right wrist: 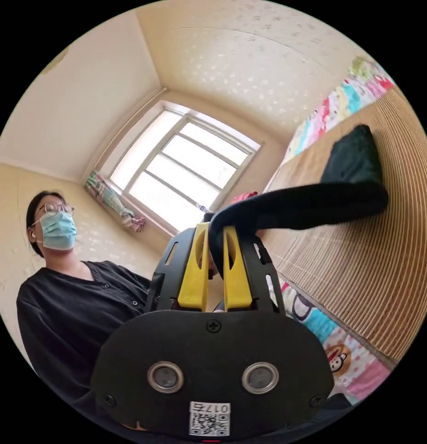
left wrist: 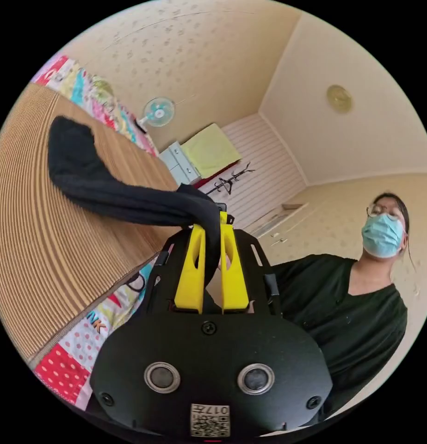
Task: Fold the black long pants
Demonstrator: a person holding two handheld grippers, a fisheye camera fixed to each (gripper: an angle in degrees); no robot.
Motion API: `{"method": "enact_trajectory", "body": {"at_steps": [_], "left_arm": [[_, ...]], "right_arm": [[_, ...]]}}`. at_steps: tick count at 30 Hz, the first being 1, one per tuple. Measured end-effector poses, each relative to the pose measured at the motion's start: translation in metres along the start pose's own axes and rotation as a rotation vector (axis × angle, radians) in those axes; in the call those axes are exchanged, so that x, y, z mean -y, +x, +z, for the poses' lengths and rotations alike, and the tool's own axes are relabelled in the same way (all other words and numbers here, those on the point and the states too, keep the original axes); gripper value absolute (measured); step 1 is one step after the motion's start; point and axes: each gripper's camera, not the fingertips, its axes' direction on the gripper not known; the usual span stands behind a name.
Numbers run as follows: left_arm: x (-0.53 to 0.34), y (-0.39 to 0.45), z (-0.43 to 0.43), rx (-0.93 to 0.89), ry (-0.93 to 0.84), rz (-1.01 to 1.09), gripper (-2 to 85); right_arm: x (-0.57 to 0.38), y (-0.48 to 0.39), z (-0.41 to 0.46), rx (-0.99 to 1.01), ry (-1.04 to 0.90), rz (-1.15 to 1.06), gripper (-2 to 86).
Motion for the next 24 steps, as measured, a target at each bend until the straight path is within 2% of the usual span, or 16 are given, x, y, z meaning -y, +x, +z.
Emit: {"method": "enact_trajectory", "body": {"at_steps": [4,6,8,11,13,16,18,20,24], "left_arm": [[0.029,0.143,-0.027,0.022,0.036,0.401,6.2],[0.039,0.201,-0.035,0.054,0.055,0.516,6.1],[0.045,0.271,-0.04,0.103,0.088,0.67,5.8],[0.052,0.327,-0.043,0.129,0.146,0.728,5.8],[0.064,0.336,-0.045,0.164,0.159,0.653,5.8],[0.092,0.31,-0.041,0.272,0.168,0.52,5.8],[0.119,0.269,-0.036,0.343,0.143,0.4,5.7],[0.16,0.196,-0.032,0.396,0.107,0.227,5.4],[0.2,0.117,-0.033,0.457,0.089,0.176,5.2]], "right_arm": [[0.032,-0.119,-0.011,0.036,-0.008,-0.312,2.8],[0.045,-0.195,-0.019,0.033,0.001,-0.484,3.0],[0.051,-0.242,-0.023,0.024,0.02,-0.573,3.1],[0.063,-0.296,-0.029,0.049,0.066,-0.55,3.1],[0.069,-0.31,-0.029,0.012,0.102,-0.499,3.1],[0.084,-0.298,-0.02,-0.199,0.138,-0.492,3.3],[0.117,-0.245,-0.008,-0.335,0.084,-0.352,3.0],[0.147,-0.188,0.0,-0.371,0.038,-0.227,2.4],[0.185,-0.097,0.023,-0.469,0.025,-0.146,1.3]]}}
